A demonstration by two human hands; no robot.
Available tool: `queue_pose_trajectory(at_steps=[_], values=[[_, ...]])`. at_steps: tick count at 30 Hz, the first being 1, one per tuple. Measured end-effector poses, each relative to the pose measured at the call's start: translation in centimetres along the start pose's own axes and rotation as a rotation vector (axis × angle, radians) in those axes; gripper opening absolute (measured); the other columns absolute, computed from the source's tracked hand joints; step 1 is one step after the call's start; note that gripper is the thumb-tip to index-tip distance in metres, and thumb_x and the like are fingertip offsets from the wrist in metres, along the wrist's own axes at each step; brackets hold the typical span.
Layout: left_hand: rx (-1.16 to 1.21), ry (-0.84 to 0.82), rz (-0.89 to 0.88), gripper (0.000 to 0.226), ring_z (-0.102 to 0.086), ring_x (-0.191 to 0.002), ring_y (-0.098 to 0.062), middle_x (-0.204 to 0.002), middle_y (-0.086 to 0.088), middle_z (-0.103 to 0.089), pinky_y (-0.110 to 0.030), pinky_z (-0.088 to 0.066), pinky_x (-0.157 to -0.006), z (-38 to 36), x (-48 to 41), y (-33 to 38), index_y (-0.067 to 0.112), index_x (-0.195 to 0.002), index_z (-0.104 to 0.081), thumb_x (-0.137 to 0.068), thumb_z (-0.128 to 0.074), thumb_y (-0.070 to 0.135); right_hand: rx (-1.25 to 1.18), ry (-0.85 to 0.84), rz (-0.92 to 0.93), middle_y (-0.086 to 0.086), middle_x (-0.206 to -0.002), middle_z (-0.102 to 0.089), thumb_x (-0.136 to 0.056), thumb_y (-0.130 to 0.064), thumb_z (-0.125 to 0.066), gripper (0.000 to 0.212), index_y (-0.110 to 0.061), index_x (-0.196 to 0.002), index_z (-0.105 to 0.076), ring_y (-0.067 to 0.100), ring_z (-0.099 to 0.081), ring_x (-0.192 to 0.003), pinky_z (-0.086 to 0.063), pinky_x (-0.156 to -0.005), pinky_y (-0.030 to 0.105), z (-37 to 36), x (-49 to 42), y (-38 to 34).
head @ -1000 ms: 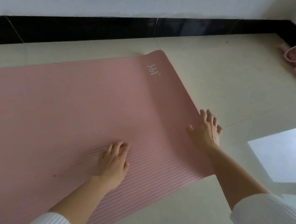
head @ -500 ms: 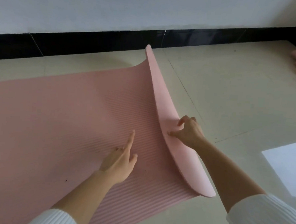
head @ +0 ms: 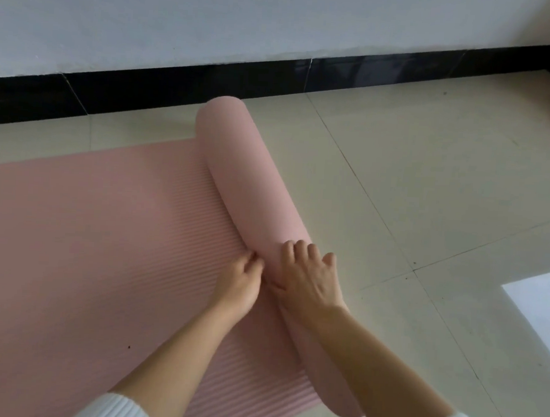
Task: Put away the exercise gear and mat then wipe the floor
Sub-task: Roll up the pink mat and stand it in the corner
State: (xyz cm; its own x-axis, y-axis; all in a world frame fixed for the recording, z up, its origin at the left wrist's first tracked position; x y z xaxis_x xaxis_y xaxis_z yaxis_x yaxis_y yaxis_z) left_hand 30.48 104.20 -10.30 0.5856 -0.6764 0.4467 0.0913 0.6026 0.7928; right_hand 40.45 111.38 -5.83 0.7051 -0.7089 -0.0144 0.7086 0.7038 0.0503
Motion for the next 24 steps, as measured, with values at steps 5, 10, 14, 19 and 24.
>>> queue_pose_trajectory(at_steps=[5,10,14,19,24], values=[[0.748,-0.098,0.345,0.042,-0.064,-0.091,-0.012,-0.102,0.001,-0.070,-0.029,-0.050,-0.082,1.2,-0.1,0.7,0.019,-0.107,-0.067,-0.097,-0.036,0.045,-0.424,0.033,-0.009,-0.002,-0.087,-0.058,-0.084,-0.044,-0.039,0.038,-0.017,-0.095,-0.063,0.023,-0.058,-0.083,-0.048,-0.078,0.040,0.7,1.1,-1.3],[0.760,-0.217,0.267,0.030,-0.067,-0.080,-0.009,-0.080,0.003,-0.073,-0.027,-0.050,-0.081,0.3,-0.3,2.9,0.016,-0.094,-0.069,-0.091,-0.053,0.042,-0.774,0.083,-0.173,-0.009,-0.083,-0.049,-0.094,-0.019,-0.049,0.022,-0.016,-0.102,-0.069,0.012,-0.050,-0.077,-0.037,-0.065,0.026,1.9,0.0,1.2],[0.700,-0.290,0.215,0.017,-0.069,-0.080,-0.012,-0.085,-0.001,-0.074,-0.026,-0.051,-0.080,-1.2,-0.7,4.0,0.011,-0.099,-0.069,-0.087,-0.060,0.019,-0.783,0.111,-0.189,-0.005,-0.091,-0.050,-0.093,-0.020,-0.055,0.018,-0.015,-0.104,-0.068,0.013,-0.052,-0.082,-0.042,-0.066,0.027,1.8,0.0,2.2],[0.784,-0.276,0.187,0.021,-0.069,-0.086,-0.010,-0.096,0.000,-0.074,-0.023,-0.049,-0.075,-1.9,-1.4,4.1,0.014,-0.109,-0.065,-0.090,-0.057,0.015,-1.074,0.010,-0.558,-0.007,-0.117,-0.049,-0.081,-0.030,-0.070,0.043,-0.018,-0.121,-0.058,0.001,-0.052,-0.087,-0.043,-0.071,0.016,0.5,-0.1,4.9],[0.836,-0.309,0.164,0.020,-0.068,-0.090,-0.011,-0.099,0.001,-0.073,-0.024,-0.049,-0.078,-2.4,-1.7,3.8,0.015,-0.109,-0.064,-0.090,-0.056,0.012,-1.211,-0.151,-0.610,-0.003,-0.119,-0.055,-0.078,-0.037,-0.073,0.035,-0.027,-0.111,-0.065,0.011,-0.049,-0.113,-0.041,-0.087,0.028,-0.5,0.4,6.0]])
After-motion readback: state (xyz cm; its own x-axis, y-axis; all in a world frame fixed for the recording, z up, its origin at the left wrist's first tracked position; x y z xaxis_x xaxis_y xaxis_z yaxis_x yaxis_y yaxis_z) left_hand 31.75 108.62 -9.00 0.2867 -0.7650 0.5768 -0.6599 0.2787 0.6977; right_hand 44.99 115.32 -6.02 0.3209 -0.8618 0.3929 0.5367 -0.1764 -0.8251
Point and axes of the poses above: each hand's wrist, its own x-axis away from the middle knuckle, its own z-axis out of the back of the hand, y = z × x, the point moved 5 cm from there along -x, towards the middle knuckle
